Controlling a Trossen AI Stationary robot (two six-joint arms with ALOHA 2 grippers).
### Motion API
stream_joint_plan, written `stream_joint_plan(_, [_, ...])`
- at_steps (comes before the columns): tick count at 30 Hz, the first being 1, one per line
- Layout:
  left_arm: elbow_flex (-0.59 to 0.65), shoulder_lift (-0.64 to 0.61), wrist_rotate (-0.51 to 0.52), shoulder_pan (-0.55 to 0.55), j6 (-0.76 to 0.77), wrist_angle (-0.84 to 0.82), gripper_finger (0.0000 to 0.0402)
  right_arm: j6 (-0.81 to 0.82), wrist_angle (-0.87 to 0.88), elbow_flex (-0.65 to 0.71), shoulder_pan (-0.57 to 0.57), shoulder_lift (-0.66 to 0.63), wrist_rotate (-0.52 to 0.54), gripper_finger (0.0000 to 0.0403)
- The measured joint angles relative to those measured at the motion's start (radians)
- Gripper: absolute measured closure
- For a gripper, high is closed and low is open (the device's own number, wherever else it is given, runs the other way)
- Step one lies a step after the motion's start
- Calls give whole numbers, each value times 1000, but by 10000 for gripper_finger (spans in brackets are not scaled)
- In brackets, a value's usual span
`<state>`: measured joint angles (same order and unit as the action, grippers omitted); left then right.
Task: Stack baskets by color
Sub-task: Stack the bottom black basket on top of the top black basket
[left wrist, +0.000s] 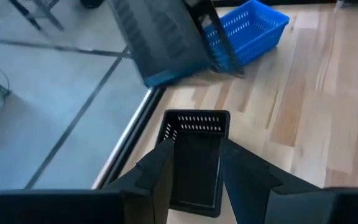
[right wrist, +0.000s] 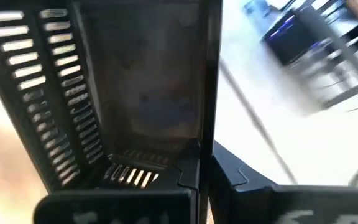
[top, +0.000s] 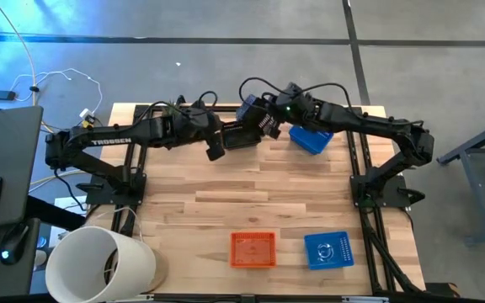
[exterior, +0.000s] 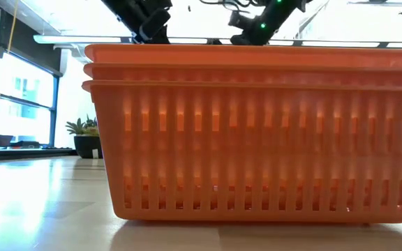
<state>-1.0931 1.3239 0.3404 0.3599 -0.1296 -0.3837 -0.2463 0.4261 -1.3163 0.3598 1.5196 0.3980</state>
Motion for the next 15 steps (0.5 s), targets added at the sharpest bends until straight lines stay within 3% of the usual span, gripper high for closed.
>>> stream_joint_plan(5, [0, 0, -11, -5, -53, -15, 284, 108, 148, 0, -1, 0, -98, 403])
stream_joint_plan(15, [0, 0, -176, -66, -102, -34, 284, 274, 341, 0, -27, 7, -270, 403])
